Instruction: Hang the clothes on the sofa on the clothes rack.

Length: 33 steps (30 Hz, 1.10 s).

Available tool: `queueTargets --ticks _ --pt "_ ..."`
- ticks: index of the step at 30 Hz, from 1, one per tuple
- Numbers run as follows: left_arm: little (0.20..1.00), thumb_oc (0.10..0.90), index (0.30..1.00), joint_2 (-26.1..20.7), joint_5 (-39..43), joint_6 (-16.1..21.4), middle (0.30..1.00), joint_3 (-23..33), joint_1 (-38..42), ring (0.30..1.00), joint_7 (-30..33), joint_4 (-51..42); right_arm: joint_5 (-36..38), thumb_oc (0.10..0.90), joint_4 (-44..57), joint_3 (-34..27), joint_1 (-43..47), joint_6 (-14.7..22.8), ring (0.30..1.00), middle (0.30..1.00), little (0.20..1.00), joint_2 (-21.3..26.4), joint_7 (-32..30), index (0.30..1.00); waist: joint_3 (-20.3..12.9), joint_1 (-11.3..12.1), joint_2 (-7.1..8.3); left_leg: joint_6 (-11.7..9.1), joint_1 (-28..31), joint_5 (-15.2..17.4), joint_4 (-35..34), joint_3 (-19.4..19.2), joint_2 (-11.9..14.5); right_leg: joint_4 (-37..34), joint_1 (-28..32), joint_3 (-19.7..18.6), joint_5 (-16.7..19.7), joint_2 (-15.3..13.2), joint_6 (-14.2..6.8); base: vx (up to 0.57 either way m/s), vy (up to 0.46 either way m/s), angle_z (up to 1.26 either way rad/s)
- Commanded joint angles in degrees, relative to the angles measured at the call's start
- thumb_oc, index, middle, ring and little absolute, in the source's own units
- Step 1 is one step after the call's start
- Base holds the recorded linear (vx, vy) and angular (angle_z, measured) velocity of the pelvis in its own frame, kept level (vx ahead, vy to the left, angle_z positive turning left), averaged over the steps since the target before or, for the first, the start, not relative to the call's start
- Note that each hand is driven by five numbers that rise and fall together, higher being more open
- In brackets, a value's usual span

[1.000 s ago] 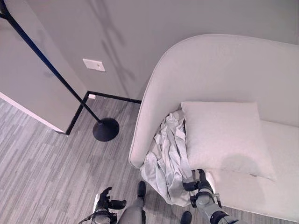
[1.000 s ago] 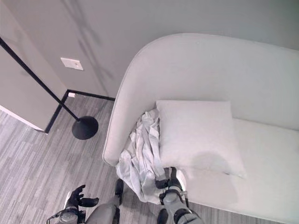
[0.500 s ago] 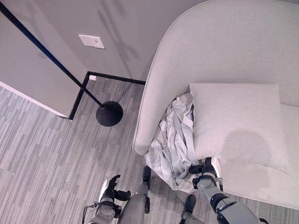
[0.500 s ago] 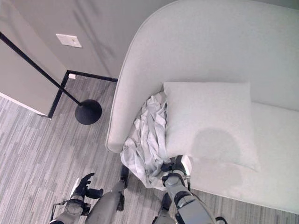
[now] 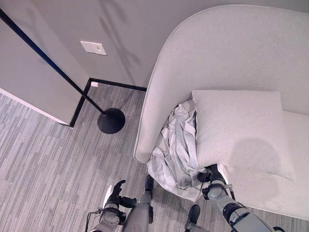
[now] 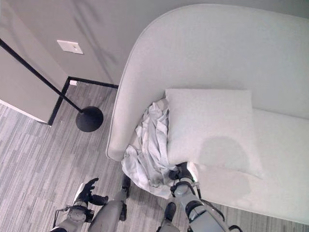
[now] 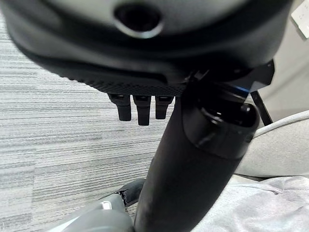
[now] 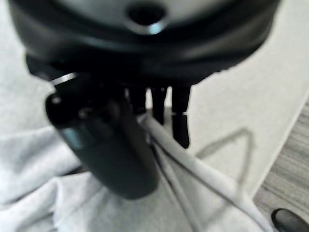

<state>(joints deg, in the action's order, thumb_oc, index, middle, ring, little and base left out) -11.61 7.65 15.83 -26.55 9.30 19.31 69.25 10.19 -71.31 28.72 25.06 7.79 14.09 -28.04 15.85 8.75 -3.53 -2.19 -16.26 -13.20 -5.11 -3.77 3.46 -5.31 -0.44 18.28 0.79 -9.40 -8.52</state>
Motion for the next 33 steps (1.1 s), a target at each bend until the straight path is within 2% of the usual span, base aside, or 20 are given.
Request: queueTargets --ticks 1,3,5,7,12,14,15,19,28,30,32,33 --pt "0.900 0.800 0.900 3.05 -1.79 -0.80 0.900 -2.73 -0.71 0.900 0.04 3.46 -1.68 0.400 2.89 2.88 3.85 3.15 0.300 0.300 0.300 -8.96 8.54 0.300 -1.92 3.44 1.42 -4.04 -2.87 3.09 1.11 1.54 2.38 2.16 -0.54 0.87 0.92 -6.87 -2.47 0.01 -0.017 0.09" --pt "0.900 0.800 0.900 2.92 -2.07 -0.96 0.900 -2.53 -0.81 0.900 0.00 3.72 -0.92 0.400 3.02 2.14 3.64 3.23 0.300 0.300 0.300 -8.52 8.52 0.300 -2.34 3.30 1.71 -4.11 -2.54 3.08 0.86 1.44 2.46 2.15 -0.49 0.73 0.85 -6.82 -2.46 0.02 -0.017 0.07" --pt "0.900 0.800 0.900 2.35 -2.97 -1.72 0.900 -1.32 -1.04 0.900 -0.55 4.95 2.47 0.400 7.45 -0.17 1.50 3.77 0.300 0.300 0.300 -6.89 9.26 0.300 -3.88 2.04 3.26 -4.35 -1.68 2.86 0.11 0.76 2.86 2.17 -0.05 0.50 0.61 -6.59 -2.45 0.03 -0.037 0.02" --pt "0.900 0.800 0.900 2.22 -3.37 -1.90 0.900 -1.00 -1.26 0.900 -0.69 5.21 3.05 0.400 10.31 -0.16 0.51 3.75 0.300 0.300 0.300 -6.36 9.80 0.300 -4.39 1.57 3.67 -4.41 -1.49 2.96 0.11 0.55 3.08 2.22 0.02 0.41 0.56 -6.55 -2.44 0.00 0.000 0.00" --pt "0.900 0.800 0.900 0.78 -5.04 -3.53 0.900 1.69 -2.66 0.900 -2.82 5.78 8.42 0.400 33.82 3.25 -5.05 3.63 0.300 0.300 0.300 -1.16 17.19 0.300 -6.66 -0.54 5.95 -4.48 1.59 3.66 0.11 -0.88 4.41 2.50 1.51 -0.95 0.04 -5.76 -2.24 0.03 -0.042 -0.12" --pt "0.900 0.800 0.900 -0.27 -6.13 -3.95 0.900 2.60 -3.24 0.900 -4.01 5.43 10.47 0.400 43.49 6.13 -6.29 3.24 0.300 0.300 0.300 2.29 21.67 0.300 -7.45 -0.79 6.75 -4.68 3.16 4.02 0.11 -1.33 4.81 2.62 2.74 -1.23 -0.41 -5.60 -2.21 0.05 -0.082 -0.27" --pt "0.900 0.800 0.900 -0.94 -6.20 -4.38 0.900 3.58 -3.49 0.900 -5.05 5.12 14.02 0.400 51.98 8.93 -6.50 2.41 0.300 0.300 0.300 5.12 26.21 0.300 -8.57 -0.73 7.20 -4.87 4.17 4.19 0.11 -1.65 5.01 2.57 3.69 -1.12 -0.64 -5.34 -2.20 0.06 -0.084 -0.12" --pt "0.900 0.800 0.900 -1.75 -4.69 -5.29 0.900 5.71 -3.69 0.900 -6.70 4.55 20.32 0.400 60.92 12.96 -3.87 -0.23 0.300 0.300 0.300 6.74 30.24 0.300 -10.65 -0.01 7.60 -5.09 6.26 4.54 0.11 -2.01 5.28 2.55 5.57 -0.87 -1.23 -5.18 -2.18 0.04 -0.054 -0.07" --pt "0.900 0.800 0.900 -1.99 2.54 -6.41 0.900 9.90 -5.09 0.900 -7.12 0.76 31.06 0.400 67.94 14.31 3.61 -2.19 0.300 0.300 0.300 4.57 28.55 0.300 -13.86 2.18 7.41 -5.25 9.24 5.01 0.11 -2.06 5.10 2.70 8.59 0.00 -1.83 -4.84 -1.81 0.02 -0.028 0.04" --pt "0.900 0.800 0.900 -2.00 7.12 -5.91 0.900 11.75 -5.61 0.900 -6.58 -2.65 29.93 0.400 69.35 11.46 6.85 -1.23 0.300 0.300 0.300 5.91 26.19 0.300 -14.52 2.59 7.15 -5.30 9.50 4.88 0.11 -2.03 5.20 2.59 8.96 0.23 -1.86 -4.63 -1.68 0.01 -0.011 0.06" --pt "0.900 0.800 0.900 -2.22 8.14 -5.68 0.900 11.80 -5.90 0.900 -6.47 -4.63 30.06 0.400 69.61 10.00 8.43 -0.65 0.300 0.300 0.300 6.50 25.07 0.300 -14.76 2.66 7.11 -5.29 9.61 4.87 0.11 -2.01 5.28 2.53 9.08 0.33 -1.77 -4.53 -1.66 0.00 -0.001 0.03" --pt "0.900 0.800 0.900 -3.06 10.05 -5.12 0.900 12.03 -6.27 0.900 -5.96 -9.35 29.54 0.400 69.86 7.40 11.58 0.49 0.300 0.300 0.300 7.77 22.30 0.300 -15.19 2.66 6.89 -5.29 9.72 4.83 0.11 -1.94 5.36 2.48 9.06 0.38 -1.67 -4.39 -1.66 0.00 0.000 0.00"
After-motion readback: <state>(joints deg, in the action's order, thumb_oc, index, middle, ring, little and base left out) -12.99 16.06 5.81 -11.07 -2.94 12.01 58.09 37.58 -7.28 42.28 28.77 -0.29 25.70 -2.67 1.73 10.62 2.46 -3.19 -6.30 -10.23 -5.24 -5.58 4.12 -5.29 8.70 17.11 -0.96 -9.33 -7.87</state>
